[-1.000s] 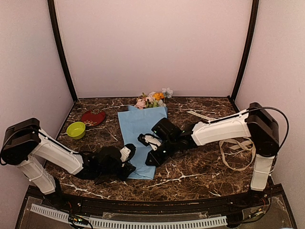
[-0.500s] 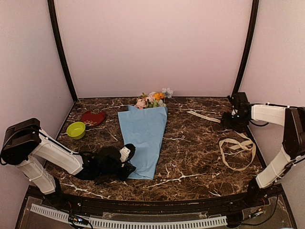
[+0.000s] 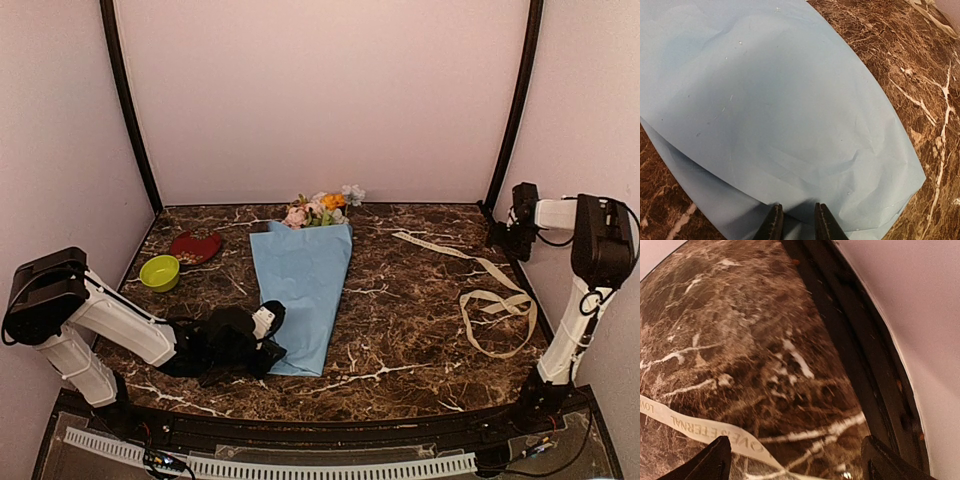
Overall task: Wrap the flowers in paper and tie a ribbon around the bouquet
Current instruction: Move the ribbon to the center of the board.
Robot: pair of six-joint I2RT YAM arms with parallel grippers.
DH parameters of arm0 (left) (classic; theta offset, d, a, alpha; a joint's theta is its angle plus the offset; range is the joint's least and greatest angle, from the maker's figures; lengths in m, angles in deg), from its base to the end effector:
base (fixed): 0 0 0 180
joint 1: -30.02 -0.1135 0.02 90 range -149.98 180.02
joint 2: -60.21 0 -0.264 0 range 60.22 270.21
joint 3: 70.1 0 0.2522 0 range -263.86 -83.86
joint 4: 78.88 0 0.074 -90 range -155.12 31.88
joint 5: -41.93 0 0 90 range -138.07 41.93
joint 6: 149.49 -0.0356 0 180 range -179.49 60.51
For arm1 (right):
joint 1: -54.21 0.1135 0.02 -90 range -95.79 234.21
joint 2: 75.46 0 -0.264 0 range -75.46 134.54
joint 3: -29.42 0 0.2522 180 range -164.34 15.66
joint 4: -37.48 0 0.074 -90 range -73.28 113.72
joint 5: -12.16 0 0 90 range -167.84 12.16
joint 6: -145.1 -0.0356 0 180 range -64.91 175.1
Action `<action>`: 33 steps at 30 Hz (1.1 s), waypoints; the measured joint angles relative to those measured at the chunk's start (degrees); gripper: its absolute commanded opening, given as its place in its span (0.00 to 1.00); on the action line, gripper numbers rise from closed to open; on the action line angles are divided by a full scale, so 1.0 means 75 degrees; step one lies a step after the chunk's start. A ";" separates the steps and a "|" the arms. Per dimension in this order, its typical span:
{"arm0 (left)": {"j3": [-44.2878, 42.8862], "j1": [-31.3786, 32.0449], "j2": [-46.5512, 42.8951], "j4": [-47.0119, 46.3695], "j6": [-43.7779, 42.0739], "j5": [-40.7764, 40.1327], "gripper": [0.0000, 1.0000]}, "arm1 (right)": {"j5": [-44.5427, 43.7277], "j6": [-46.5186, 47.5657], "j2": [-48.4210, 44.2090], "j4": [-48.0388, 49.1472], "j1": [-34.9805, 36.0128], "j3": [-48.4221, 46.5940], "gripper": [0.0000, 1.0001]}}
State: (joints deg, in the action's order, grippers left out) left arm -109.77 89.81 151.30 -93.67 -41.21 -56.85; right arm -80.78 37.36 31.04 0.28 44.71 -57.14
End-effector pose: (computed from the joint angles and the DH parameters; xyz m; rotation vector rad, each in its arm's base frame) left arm 0.1405 -0.2305 0.1152 0.7204 2.1474 -0.5815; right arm 0.3858 -0.0664 0.1886 0.6231 2.4893 -0.0113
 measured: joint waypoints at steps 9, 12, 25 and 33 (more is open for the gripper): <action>-0.0009 0.0000 0.0052 -0.0017 -0.0003 -0.0015 0.21 | 0.1268 0.1743 0.1571 -0.0676 0.0015 -0.1335 0.89; -0.0032 0.0000 0.0055 -0.0015 -0.0009 -0.0012 0.21 | 0.1661 0.2046 0.1629 -0.0901 0.0015 -0.1492 0.85; -0.0041 0.0000 0.0058 -0.0009 -0.0009 -0.0047 0.21 | 0.1139 0.2445 0.1719 -0.1160 0.1029 -0.1559 0.26; -0.0038 0.0000 0.0058 -0.0006 -0.0009 -0.0096 0.20 | 0.0749 0.2343 0.1658 -0.1358 0.1760 -0.1507 0.00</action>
State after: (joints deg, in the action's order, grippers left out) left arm -110.05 89.81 151.74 -93.72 -41.27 -57.57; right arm -75.16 54.93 43.47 -9.91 57.92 -68.44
